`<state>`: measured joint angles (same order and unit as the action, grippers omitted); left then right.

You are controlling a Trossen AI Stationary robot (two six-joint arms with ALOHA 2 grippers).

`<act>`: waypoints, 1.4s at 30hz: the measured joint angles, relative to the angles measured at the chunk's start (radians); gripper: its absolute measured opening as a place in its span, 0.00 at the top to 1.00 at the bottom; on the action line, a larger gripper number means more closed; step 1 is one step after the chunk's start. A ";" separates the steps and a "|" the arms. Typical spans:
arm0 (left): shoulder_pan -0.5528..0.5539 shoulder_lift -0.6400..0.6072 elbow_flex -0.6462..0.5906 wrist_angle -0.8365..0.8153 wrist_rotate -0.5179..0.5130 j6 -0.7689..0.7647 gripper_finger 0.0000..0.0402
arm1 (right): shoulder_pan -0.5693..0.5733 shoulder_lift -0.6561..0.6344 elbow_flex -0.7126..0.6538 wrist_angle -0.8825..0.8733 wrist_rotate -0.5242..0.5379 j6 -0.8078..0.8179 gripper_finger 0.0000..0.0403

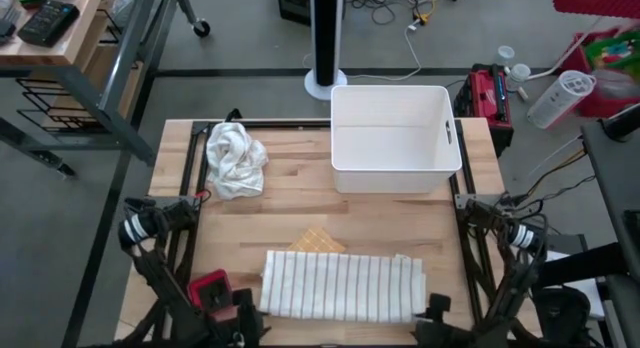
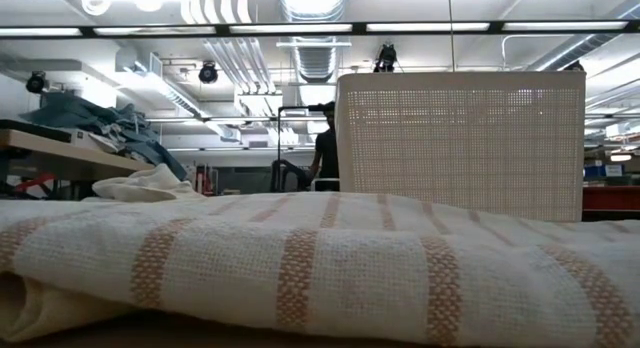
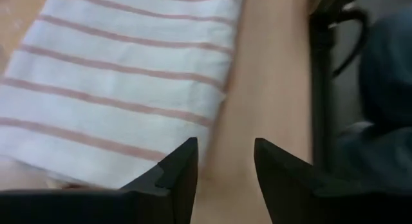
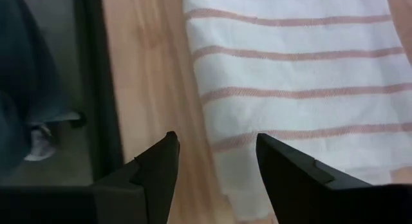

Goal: Fold towel
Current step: Fold the white kitchen towel

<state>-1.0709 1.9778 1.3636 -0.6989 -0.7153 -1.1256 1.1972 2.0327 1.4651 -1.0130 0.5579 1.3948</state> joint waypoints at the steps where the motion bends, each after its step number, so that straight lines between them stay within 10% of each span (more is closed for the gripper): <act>1: 0.007 0.006 0.000 -0.008 -0.001 0.012 0.64 | -0.007 0.006 0.000 0.000 -0.002 -0.008 0.50; 14: 0.055 0.032 -0.001 -0.046 0.014 0.044 0.59 | -0.031 0.050 0.000 -0.017 0.002 -0.005 0.50; 23: 0.061 0.031 -0.001 -0.046 0.020 0.035 0.63 | 0.003 0.049 0.002 -0.039 0.296 0.120 0.51; 42: 0.061 0.031 -0.005 -0.050 0.017 0.022 0.77 | 0.000 0.049 0.002 -0.089 0.296 0.186 0.51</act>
<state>-1.0096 2.0087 1.3586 -0.7490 -0.6987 -1.1033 1.1976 2.0815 1.4670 -1.1022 0.8536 1.5807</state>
